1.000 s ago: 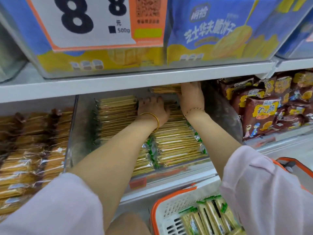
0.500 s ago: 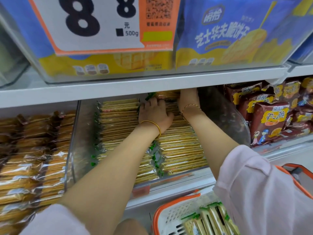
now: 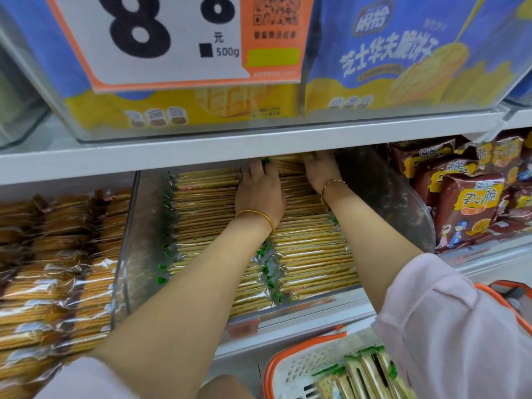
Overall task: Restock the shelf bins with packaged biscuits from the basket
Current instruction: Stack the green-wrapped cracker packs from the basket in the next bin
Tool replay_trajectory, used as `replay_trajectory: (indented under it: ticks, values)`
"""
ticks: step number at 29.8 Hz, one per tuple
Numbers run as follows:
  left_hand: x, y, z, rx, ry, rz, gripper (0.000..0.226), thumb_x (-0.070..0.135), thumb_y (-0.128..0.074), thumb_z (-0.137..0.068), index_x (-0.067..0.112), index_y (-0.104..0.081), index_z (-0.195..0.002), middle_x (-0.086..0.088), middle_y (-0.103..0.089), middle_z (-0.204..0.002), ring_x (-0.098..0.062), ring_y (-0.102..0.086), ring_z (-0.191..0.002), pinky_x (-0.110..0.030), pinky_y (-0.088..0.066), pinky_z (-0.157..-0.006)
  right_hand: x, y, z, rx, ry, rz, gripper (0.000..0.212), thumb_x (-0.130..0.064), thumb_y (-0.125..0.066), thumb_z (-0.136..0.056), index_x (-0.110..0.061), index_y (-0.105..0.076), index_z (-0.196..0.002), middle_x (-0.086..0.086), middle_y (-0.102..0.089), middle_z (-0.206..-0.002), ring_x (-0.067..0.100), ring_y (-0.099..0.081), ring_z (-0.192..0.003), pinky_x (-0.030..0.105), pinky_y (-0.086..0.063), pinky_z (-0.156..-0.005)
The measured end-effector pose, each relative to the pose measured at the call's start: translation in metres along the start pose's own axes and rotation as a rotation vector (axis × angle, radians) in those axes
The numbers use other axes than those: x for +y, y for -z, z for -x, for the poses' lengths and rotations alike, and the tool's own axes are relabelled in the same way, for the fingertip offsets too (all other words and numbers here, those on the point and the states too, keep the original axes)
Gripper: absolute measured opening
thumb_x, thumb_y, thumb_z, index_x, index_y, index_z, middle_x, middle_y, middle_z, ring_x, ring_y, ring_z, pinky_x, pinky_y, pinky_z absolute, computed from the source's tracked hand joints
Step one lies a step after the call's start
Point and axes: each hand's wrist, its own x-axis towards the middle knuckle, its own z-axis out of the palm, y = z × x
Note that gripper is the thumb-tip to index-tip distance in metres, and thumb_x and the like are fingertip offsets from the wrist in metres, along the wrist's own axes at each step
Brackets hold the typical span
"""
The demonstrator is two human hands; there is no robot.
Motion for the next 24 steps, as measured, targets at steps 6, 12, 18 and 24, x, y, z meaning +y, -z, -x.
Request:
replay_trajectory:
  ticks: [6,12,18,24]
  values:
    - [-0.001,0.007,-0.002,0.13,-0.144,-0.254,0.037,0.019,-0.058,-0.084,0.01,-0.056,-0.12,-0.012,-0.052,-0.124,-0.033,-0.046,-0.117,-0.042,-0.042,-0.091,0.007,-0.001,-0.003,-0.076,-0.123,-0.053,0.041,-0.025,-0.045,-0.098,-0.009,-0.039,-0.135,0.011,-0.052,-0.124,0.025,-0.051,-0.114,0.027,-0.038,-0.087]
    - [-0.009,0.006,-0.004,-0.01,-0.087,-0.348,0.044,0.035,-0.032,-0.096,0.015,-0.043,-0.134,-0.006,-0.036,-0.143,-0.027,-0.023,-0.135,-0.046,-0.018,-0.109,0.01,0.001,-0.009,-0.079,-0.139,0.008,0.033,-0.019,-0.038,-0.1,-0.011,-0.046,-0.132,0.013,-0.056,-0.118,0.026,-0.055,-0.106,0.027,-0.041,-0.08]
    - [-0.014,0.005,-0.002,-0.25,0.011,-0.304,0.061,0.047,-0.009,-0.099,0.014,-0.013,-0.15,-0.005,-0.003,-0.159,-0.024,0.007,-0.146,-0.056,-0.001,-0.115,0.008,0.0,-0.003,-0.023,-0.081,0.066,0.03,-0.015,-0.046,-0.097,-0.006,-0.046,-0.126,0.011,-0.055,-0.119,0.026,-0.055,-0.109,0.025,-0.04,-0.082]
    - [-0.015,0.011,-0.001,-0.333,0.062,-0.336,0.065,0.049,-0.008,-0.098,0.011,-0.005,-0.151,-0.008,0.003,-0.159,-0.023,0.008,-0.146,-0.055,0.0,-0.115,0.008,-0.002,-0.001,-0.201,0.007,0.161,0.035,-0.02,-0.041,-0.099,-0.012,-0.042,-0.133,0.007,-0.054,-0.121,0.016,-0.051,-0.094,0.026,-0.041,-0.08]
